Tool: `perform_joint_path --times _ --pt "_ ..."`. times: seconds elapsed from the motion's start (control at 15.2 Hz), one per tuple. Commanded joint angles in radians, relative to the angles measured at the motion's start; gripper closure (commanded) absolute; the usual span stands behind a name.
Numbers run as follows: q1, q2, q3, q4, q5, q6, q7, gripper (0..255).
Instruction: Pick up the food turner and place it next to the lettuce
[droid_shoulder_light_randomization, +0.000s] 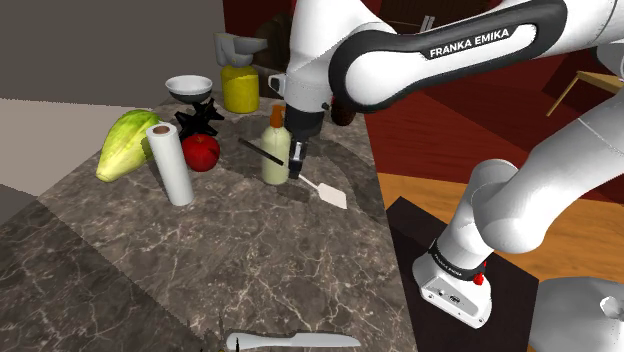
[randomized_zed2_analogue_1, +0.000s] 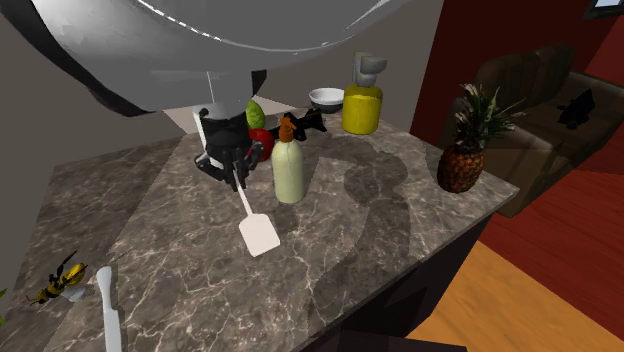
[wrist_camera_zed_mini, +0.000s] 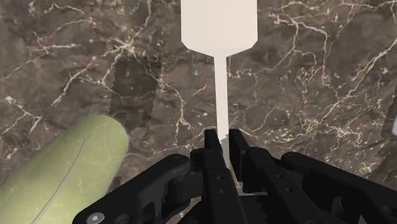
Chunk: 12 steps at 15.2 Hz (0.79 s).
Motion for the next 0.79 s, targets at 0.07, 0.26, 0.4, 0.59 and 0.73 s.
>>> perform_joint_path --times 0.07,0.26,0.4,0.59,0.73 --pt "-0.001 -0.01 -0.004 0.033 0.0 -0.043 -0.001 255" --pt "-0.001 -0.017 -0.007 0.068 -0.001 -0.085 -0.001 255" --pt "-0.002 -0.02 -0.009 0.092 -0.002 -0.112 0.0 255" --pt "-0.003 -0.023 -0.011 0.129 -0.004 -0.153 0.0 255" --pt "-0.004 -0.024 -0.013 0.155 -0.005 -0.18 0.001 255"
